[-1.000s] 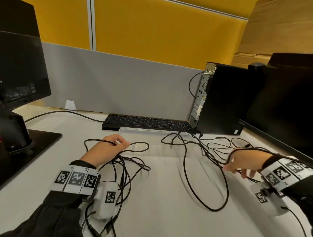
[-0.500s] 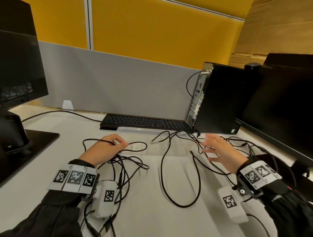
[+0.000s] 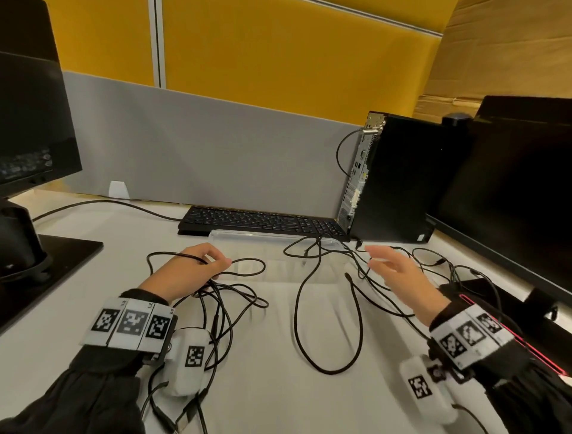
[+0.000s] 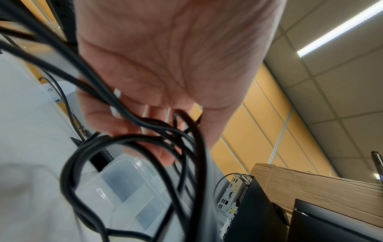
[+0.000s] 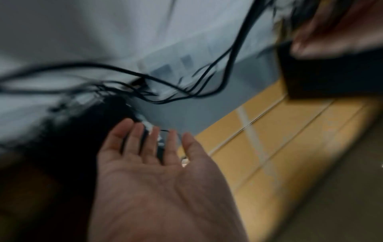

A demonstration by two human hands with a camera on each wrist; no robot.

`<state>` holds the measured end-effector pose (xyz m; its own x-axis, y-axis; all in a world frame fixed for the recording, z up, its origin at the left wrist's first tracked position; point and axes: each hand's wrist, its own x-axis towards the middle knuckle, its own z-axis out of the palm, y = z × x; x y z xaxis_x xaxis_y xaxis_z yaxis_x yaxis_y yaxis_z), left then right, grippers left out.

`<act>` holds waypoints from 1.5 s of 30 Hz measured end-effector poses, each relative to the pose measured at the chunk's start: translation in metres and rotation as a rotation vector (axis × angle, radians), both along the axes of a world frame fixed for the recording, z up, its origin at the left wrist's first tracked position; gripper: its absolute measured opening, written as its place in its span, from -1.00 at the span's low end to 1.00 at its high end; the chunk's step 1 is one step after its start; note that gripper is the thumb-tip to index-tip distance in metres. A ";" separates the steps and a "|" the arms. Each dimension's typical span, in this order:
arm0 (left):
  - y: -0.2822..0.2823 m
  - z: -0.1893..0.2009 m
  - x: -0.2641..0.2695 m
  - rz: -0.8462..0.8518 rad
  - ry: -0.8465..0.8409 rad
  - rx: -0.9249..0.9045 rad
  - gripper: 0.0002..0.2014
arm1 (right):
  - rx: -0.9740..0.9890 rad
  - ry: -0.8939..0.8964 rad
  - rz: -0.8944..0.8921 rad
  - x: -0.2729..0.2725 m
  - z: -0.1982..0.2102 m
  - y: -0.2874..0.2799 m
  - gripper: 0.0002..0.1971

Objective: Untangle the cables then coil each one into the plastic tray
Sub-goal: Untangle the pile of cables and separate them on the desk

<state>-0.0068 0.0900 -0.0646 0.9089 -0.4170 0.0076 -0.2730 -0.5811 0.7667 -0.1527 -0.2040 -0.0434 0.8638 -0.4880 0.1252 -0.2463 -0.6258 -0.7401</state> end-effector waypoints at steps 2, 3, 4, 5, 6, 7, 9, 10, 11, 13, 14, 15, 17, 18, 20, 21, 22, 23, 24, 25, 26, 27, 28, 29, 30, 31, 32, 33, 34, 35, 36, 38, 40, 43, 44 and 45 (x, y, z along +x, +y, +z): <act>0.000 0.000 0.000 0.001 0.006 -0.005 -0.84 | -0.296 -0.034 0.326 -0.004 0.002 0.021 -0.61; 0.001 0.000 0.000 0.000 0.010 -0.011 -0.84 | -0.378 0.024 0.508 -0.006 0.001 0.030 -0.58; 0.001 0.000 0.000 -0.001 0.014 -0.017 -0.83 | -0.461 0.145 0.648 -0.006 -0.003 0.037 -0.56; 0.001 0.000 0.000 -0.001 0.016 -0.020 -0.83 | -0.553 0.309 0.732 -0.005 -0.008 0.042 -0.53; 0.001 0.000 -0.001 -0.002 0.016 -0.021 -0.83 | -0.645 0.468 0.762 -0.003 -0.014 0.046 -0.51; 0.001 0.000 -0.001 -0.002 0.017 -0.022 -0.83 | -0.735 0.579 0.762 -0.001 -0.019 0.048 -0.49; 0.000 0.000 -0.001 -0.003 0.019 -0.029 -0.83 | -0.902 0.682 0.738 0.005 -0.024 0.048 -0.50; 0.001 0.000 -0.001 -0.003 0.019 -0.028 -0.83 | -0.959 0.712 0.727 0.009 -0.025 0.042 -0.50; 0.001 0.000 -0.001 -0.003 0.019 -0.025 -0.84 | -0.986 0.750 0.713 0.012 -0.023 0.036 -0.52; 0.001 0.000 -0.001 -0.001 0.021 -0.027 -0.84 | -0.988 0.823 0.660 0.017 -0.014 0.016 -0.56; 0.001 0.000 -0.001 -0.002 0.021 -0.028 -0.84 | -0.970 0.854 0.619 0.018 -0.008 0.004 -0.58; 0.001 0.000 -0.001 -0.003 0.019 -0.028 -0.84 | -0.939 0.889 0.573 0.018 -0.002 -0.008 -0.58; 0.001 0.000 -0.001 -0.007 0.016 -0.022 -0.83 | -0.877 0.979 0.445 0.017 0.010 -0.031 -0.55; 0.001 0.000 0.000 -0.009 0.014 -0.019 -0.83 | -0.849 1.021 0.368 0.016 0.015 -0.043 -0.55; 0.000 0.000 0.000 -0.011 0.014 -0.017 -0.83 | -0.776 1.032 0.186 0.018 0.027 -0.063 -0.54; 0.000 0.000 -0.001 -0.013 0.017 -0.018 -0.84 | -0.780 1.005 0.121 0.019 0.033 -0.068 -0.54; 0.000 0.000 -0.001 -0.015 0.020 -0.021 -0.84 | -0.824 0.968 0.071 0.020 0.039 -0.068 -0.54; -0.001 0.001 -0.002 -0.017 0.023 -0.026 -0.83 | -0.894 0.900 0.030 0.023 0.045 -0.063 -0.58; -0.001 0.001 -0.002 -0.019 0.026 -0.032 -0.83 | -0.954 0.775 0.004 0.027 0.052 -0.051 -0.62; -0.002 0.002 -0.003 -0.022 0.029 -0.039 -0.82 | -0.949 0.579 0.025 0.030 0.057 -0.033 -0.66; -0.003 0.003 -0.005 -0.028 0.030 -0.050 -0.80 | -0.856 0.348 0.114 0.034 0.058 -0.011 -0.68; -0.004 0.004 -0.006 -0.039 0.026 -0.068 -0.79 | -0.697 0.166 0.223 0.037 0.055 0.012 -0.68; -0.005 0.005 -0.008 -0.051 0.017 -0.095 -0.78 | -0.528 0.083 0.334 0.041 0.050 0.035 -0.65; -0.007 0.006 -0.010 -0.062 0.006 -0.131 -0.78 | -0.383 0.101 0.431 0.046 0.043 0.058 -0.57; -0.008 0.007 -0.013 -0.073 -0.003 -0.182 -0.78 | -0.272 0.185 0.510 0.053 0.033 0.075 -0.46; -0.010 0.008 -0.015 -0.088 -0.007 -0.243 -0.79 | -0.192 0.272 0.575 0.060 0.022 0.089 -0.38; -0.011 0.008 -0.018 -0.108 -0.007 -0.302 -0.80 | -0.134 0.324 0.622 0.067 0.013 0.098 -0.37; -0.013 0.008 -0.021 -0.132 -0.002 -0.352 -0.82 | -0.062 0.331 0.657 0.072 0.006 0.103 -0.44; -0.014 0.008 -0.022 -0.154 0.007 -0.394 -0.84 | 0.030 0.297 0.680 0.077 0.002 0.104 -0.59; -0.015 0.009 -0.024 -0.173 0.014 -0.430 -0.87 | 0.132 0.239 0.693 0.080 0.003 0.103 -0.74; -0.016 0.009 -0.024 -0.185 0.016 -0.454 -0.90 | 0.231 0.185 0.706 0.083 0.005 0.100 -0.77; -0.016 0.009 -0.024 -0.189 -0.014 -0.451 -0.82 | 0.386 0.098 0.718 0.089 0.014 0.091 -0.67; -0.015 0.010 -0.025 -0.193 -0.058 -0.438 -0.71 | 0.491 -0.008 0.701 0.093 0.028 0.085 -0.65; -0.010 0.015 -0.025 -0.178 -0.042 -0.491 -0.67 | 0.668 -0.238 0.592 0.096 0.049 0.078 -0.68; -0.008 0.017 -0.026 -0.186 -0.042 -0.477 -0.66 | 0.718 -0.316 0.544 0.095 0.055 0.074 -0.68; -0.007 0.018 -0.026 -0.205 -0.046 -0.453 -0.67 | 0.763 -0.392 0.498 0.093 0.060 0.070 -0.68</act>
<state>-0.0328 0.0831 -0.0466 0.8028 -0.5328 0.2676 -0.3863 -0.1229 0.9141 -0.0595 -0.1336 0.0162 0.9570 -0.1490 0.2490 0.2635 0.0869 -0.9607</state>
